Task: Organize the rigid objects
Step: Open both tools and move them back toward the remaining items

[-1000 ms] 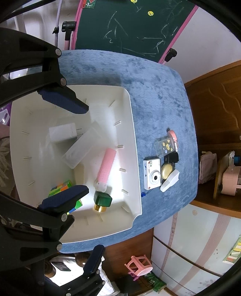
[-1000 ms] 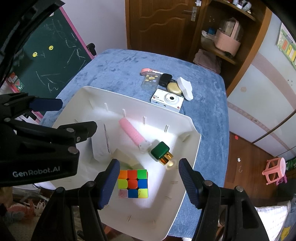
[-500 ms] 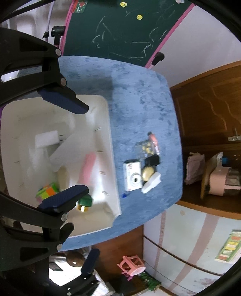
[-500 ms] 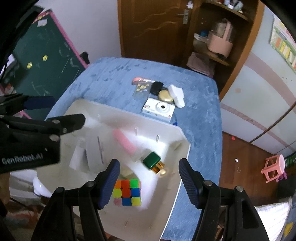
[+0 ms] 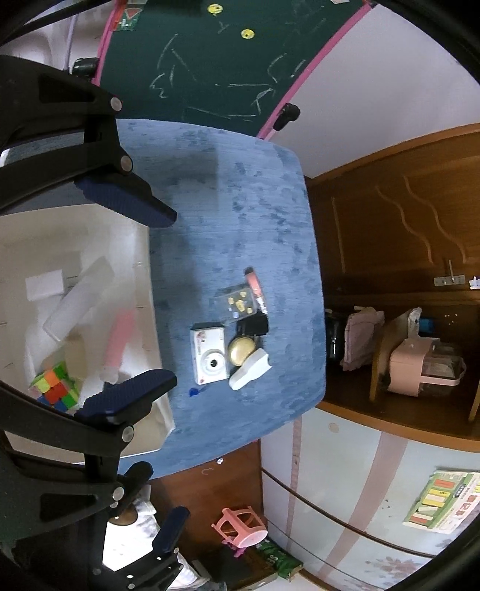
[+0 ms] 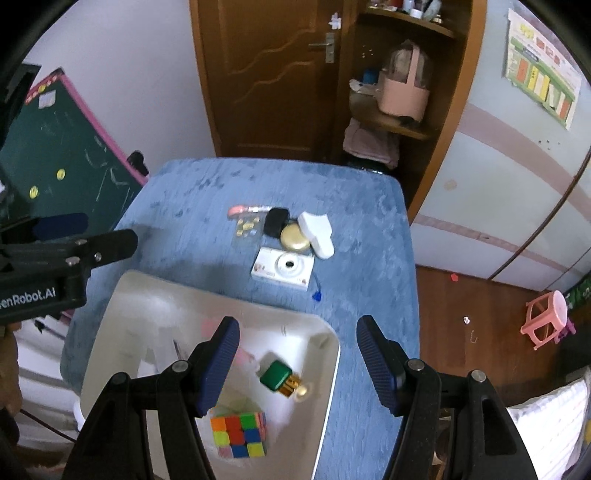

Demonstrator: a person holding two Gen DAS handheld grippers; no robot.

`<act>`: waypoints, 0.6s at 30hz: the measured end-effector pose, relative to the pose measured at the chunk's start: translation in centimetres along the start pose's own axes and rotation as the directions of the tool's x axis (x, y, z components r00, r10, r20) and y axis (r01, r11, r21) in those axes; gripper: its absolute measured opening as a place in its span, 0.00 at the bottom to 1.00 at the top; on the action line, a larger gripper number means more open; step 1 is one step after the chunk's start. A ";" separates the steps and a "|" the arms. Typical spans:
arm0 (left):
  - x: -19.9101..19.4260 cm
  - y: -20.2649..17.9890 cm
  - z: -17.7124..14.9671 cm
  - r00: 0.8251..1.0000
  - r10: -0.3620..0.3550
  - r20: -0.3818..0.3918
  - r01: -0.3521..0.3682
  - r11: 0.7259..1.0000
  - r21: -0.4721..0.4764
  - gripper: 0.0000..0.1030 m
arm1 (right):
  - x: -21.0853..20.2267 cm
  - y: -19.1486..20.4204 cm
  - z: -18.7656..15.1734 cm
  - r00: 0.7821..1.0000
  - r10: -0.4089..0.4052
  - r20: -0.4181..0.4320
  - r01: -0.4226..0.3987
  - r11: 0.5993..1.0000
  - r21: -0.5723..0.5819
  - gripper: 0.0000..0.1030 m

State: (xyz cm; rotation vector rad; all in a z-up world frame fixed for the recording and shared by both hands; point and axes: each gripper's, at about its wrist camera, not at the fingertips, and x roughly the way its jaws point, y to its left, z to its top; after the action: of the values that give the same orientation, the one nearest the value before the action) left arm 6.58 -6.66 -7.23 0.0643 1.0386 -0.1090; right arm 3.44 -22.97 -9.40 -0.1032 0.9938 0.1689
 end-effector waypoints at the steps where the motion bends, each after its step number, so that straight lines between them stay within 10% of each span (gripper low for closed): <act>1: 0.1 0.0 0.4 1.000 -0.002 0.002 0.002 1.000 0.005 0.80 | 0.1 0.0 0.3 1.000 -0.002 0.003 0.002 1.000 0.004 0.65; 18: 3.9 0.6 7.6 0.999 -0.042 -0.005 0.042 0.998 0.043 0.80 | 3.5 -2.0 5.2 0.999 -0.040 -0.024 0.043 0.993 0.114 0.65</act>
State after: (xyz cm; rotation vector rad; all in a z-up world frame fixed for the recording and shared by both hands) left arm 15.12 -7.08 -6.76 0.0816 1.0418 -0.1692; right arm 9.98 -23.76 -9.48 -0.0204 1.0199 0.0726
